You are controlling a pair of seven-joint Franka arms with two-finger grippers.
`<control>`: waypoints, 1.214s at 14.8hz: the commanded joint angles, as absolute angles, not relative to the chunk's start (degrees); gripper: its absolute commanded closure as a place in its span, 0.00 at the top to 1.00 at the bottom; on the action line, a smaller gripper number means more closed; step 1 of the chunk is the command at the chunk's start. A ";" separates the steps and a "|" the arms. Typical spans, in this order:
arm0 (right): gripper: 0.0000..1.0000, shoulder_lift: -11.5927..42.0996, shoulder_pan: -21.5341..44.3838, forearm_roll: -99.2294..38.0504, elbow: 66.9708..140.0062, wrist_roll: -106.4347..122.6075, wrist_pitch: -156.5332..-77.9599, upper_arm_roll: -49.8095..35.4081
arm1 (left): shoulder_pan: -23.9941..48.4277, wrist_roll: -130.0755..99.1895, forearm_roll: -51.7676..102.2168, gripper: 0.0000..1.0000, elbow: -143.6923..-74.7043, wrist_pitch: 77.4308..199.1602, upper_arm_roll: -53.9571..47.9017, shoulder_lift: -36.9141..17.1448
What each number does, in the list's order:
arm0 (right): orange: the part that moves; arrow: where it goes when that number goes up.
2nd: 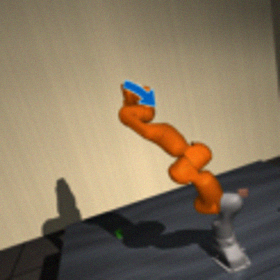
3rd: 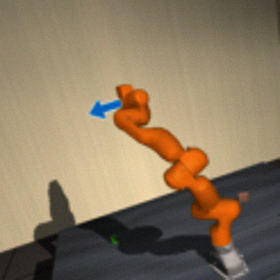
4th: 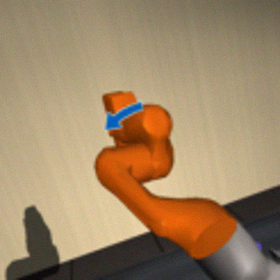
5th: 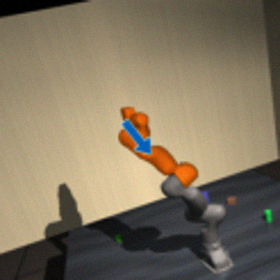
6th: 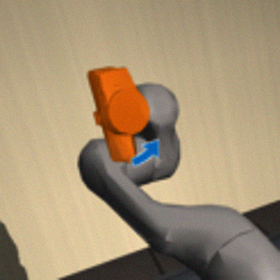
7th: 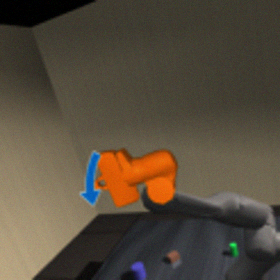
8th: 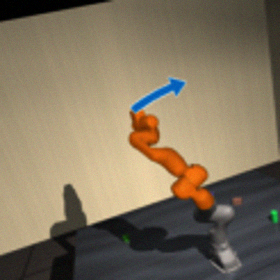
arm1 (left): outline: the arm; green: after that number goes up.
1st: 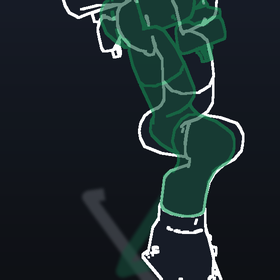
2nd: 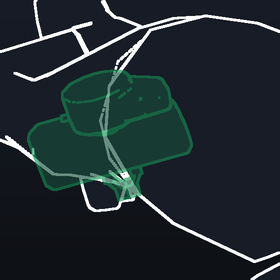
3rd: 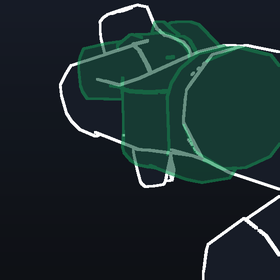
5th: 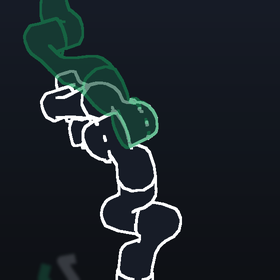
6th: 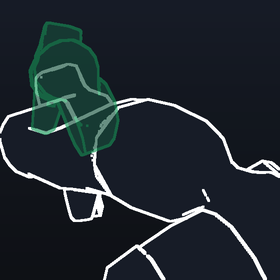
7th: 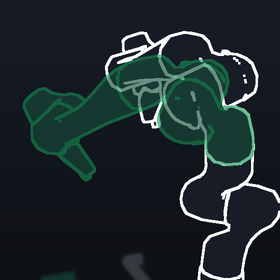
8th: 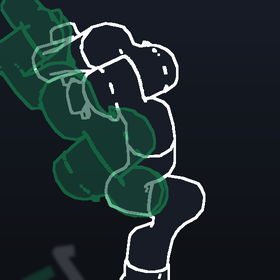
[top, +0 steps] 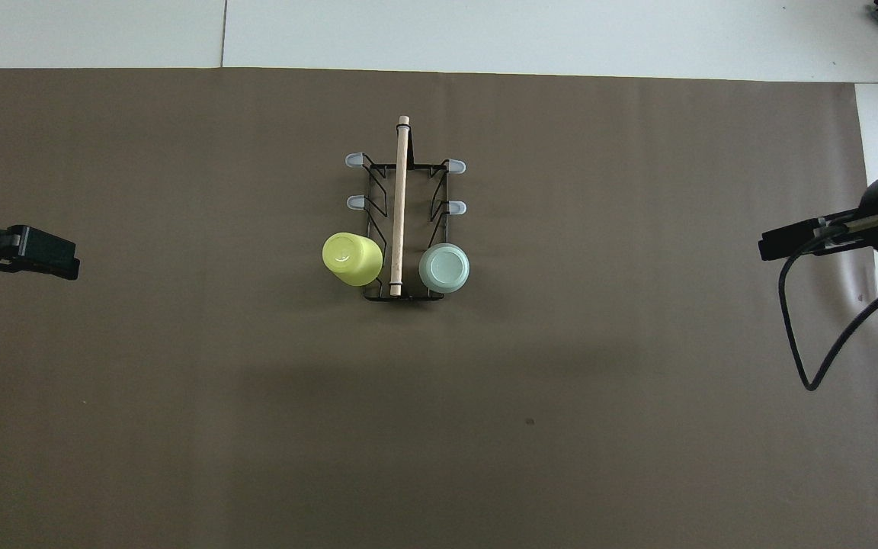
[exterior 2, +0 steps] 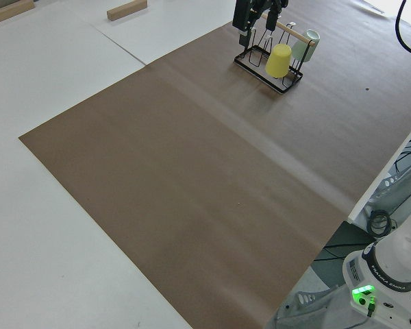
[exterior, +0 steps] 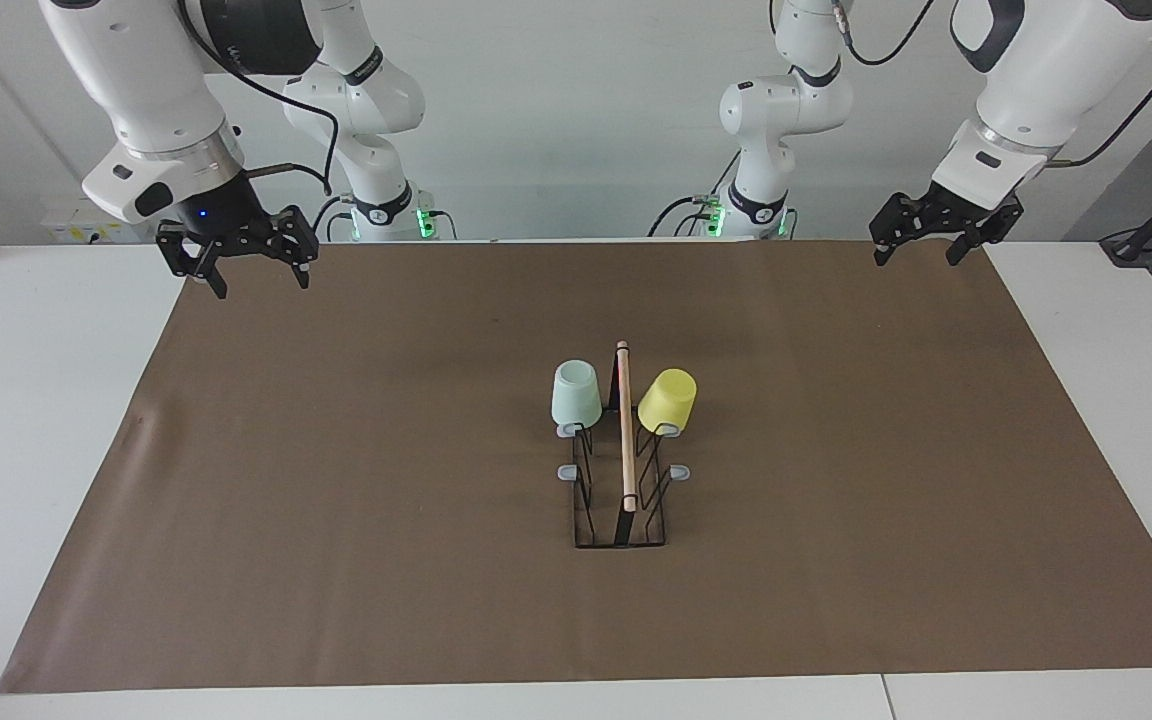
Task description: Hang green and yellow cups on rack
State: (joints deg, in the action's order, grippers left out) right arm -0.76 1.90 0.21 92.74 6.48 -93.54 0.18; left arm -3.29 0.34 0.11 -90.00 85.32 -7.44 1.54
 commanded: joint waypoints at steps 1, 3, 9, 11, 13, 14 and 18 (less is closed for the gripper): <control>1.00 -0.09 1.85 1.05 91.85 5.98 -94.04 0.00 | -3.34 0.09 0.97 1.00 -88.16 85.60 -7.38 2.02; 1.00 -0.09 1.85 1.05 91.85 6.06 -94.13 0.00 | -3.34 0.09 0.97 1.00 -88.59 85.35 -7.47 2.11; 1.00 -0.09 1.85 1.14 91.85 6.06 -94.13 0.00 | -3.43 1.14 1.67 1.00 -89.21 83.50 -7.29 2.55; 1.00 -0.09 1.85 1.05 91.85 5.98 -94.13 0.00 | -3.34 1.14 1.67 1.00 -89.38 83.93 -7.38 2.64; 1.00 -0.09 1.85 1.05 91.85 5.98 -94.13 0.00 | -3.34 1.23 1.67 1.00 -89.47 85.33 -7.47 2.72; 1.00 -0.09 1.85 1.05 91.85 5.98 -94.13 0.00 | -3.34 1.23 1.67 1.00 -89.82 86.39 -7.47 2.72; 1.00 -0.09 1.85 1.05 91.85 6.06 -94.13 0.00 | -3.25 1.14 1.76 1.00 -90.26 86.57 -7.56 2.81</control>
